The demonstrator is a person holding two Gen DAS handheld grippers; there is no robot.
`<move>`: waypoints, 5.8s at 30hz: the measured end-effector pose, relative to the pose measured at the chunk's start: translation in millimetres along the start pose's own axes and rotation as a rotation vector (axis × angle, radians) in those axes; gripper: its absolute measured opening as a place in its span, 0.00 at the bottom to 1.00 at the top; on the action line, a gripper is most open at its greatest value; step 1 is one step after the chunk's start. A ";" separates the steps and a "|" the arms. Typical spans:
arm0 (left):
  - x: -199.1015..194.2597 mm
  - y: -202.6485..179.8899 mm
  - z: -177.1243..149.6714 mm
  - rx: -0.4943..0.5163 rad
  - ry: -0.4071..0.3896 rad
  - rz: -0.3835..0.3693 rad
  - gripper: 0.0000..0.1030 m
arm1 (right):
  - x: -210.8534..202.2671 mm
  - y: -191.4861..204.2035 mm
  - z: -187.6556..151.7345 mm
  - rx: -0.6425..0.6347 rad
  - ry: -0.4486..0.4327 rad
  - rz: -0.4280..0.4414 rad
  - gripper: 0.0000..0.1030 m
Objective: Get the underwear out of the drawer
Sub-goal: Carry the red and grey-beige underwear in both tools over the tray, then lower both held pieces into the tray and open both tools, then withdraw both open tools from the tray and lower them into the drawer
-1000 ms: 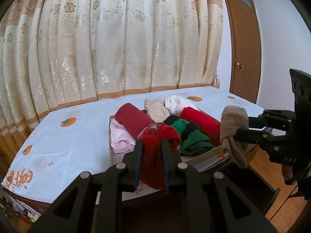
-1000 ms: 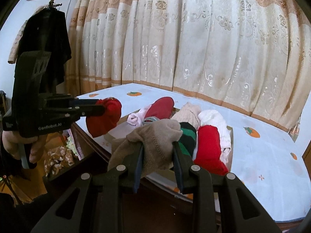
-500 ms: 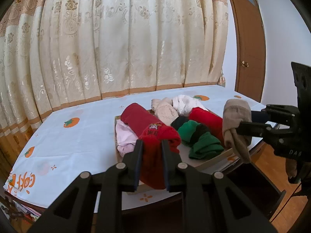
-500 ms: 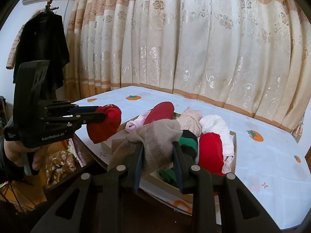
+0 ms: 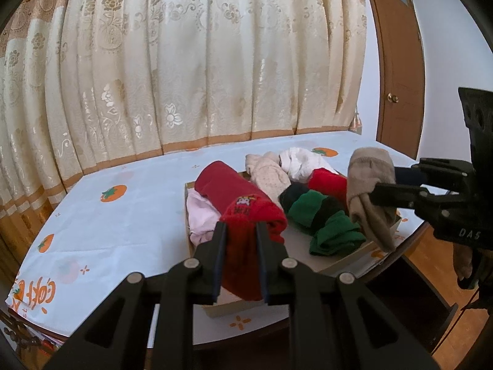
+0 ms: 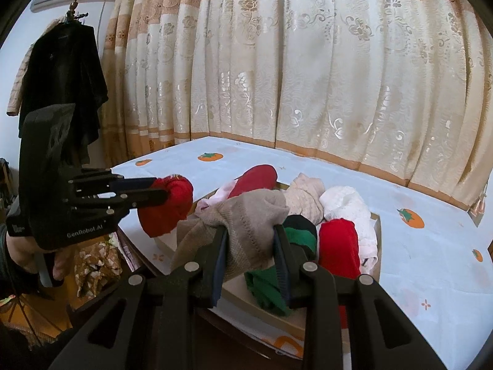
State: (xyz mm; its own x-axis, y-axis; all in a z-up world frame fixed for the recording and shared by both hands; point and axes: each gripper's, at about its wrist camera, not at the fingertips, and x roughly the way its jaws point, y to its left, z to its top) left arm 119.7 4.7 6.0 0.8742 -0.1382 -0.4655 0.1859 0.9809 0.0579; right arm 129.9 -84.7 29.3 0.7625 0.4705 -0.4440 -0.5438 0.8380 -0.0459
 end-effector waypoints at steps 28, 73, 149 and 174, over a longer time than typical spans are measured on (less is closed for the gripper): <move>15.8 13.2 8.3 0.000 0.006 0.017 0.16 | 26.3 5.5 19.4 0.016 -0.003 0.013 0.30; 71.8 17.3 11.0 -0.021 0.308 -0.118 0.16 | 86.4 -0.8 25.9 0.032 0.277 0.053 0.30; 64.9 -1.4 9.7 0.061 0.283 -0.083 0.67 | 94.3 -3.8 11.6 0.050 0.342 0.025 0.61; -14.3 -26.5 -32.6 0.220 0.293 -0.154 0.72 | -27.0 16.3 -7.0 -0.153 0.364 0.026 0.62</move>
State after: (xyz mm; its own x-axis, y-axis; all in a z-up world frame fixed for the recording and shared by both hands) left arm 87.6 -14.8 -17.6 0.6692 -0.2053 -0.7141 0.4245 0.8945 0.1406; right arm 98.0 -85.6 34.4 0.5883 0.3394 -0.7340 -0.6283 0.7632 -0.1506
